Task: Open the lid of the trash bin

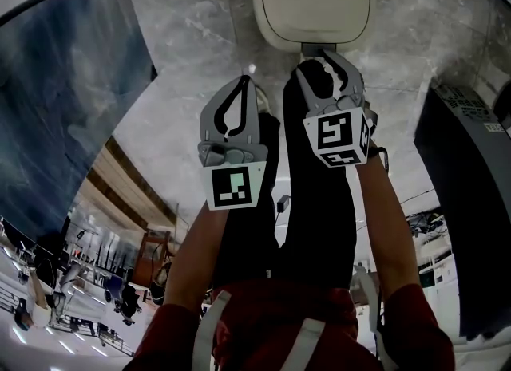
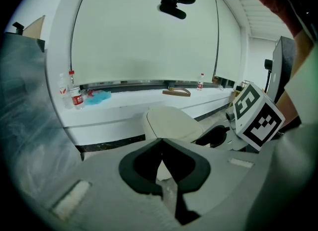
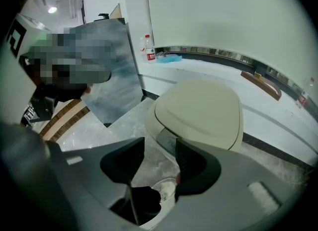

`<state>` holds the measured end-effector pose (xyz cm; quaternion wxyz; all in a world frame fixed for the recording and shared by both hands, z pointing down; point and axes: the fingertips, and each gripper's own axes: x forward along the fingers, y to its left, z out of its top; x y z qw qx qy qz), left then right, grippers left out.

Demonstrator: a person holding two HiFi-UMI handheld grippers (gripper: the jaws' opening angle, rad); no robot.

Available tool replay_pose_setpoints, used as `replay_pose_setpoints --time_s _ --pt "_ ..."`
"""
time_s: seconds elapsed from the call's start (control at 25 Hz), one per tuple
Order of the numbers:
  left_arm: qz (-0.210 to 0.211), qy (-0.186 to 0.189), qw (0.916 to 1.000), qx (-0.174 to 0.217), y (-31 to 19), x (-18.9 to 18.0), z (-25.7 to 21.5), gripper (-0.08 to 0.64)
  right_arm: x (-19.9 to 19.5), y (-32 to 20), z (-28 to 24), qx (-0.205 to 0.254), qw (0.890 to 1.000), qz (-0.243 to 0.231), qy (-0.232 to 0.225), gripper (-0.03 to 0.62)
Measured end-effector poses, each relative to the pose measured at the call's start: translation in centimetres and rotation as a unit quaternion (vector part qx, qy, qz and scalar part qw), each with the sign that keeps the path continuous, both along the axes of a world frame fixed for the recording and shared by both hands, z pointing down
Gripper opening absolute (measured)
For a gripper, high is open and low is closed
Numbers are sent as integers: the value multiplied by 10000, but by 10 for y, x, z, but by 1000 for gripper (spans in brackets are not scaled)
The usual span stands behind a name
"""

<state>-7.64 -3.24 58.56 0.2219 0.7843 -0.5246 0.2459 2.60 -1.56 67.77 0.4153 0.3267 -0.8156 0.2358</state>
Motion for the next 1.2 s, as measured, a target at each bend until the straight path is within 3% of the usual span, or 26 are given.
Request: replay_pose_setpoints --time_s 1.2 --pt "-21 -1 10000 76 -2 -3 -7 6 1 0 3 200 9994 -16 293 187"
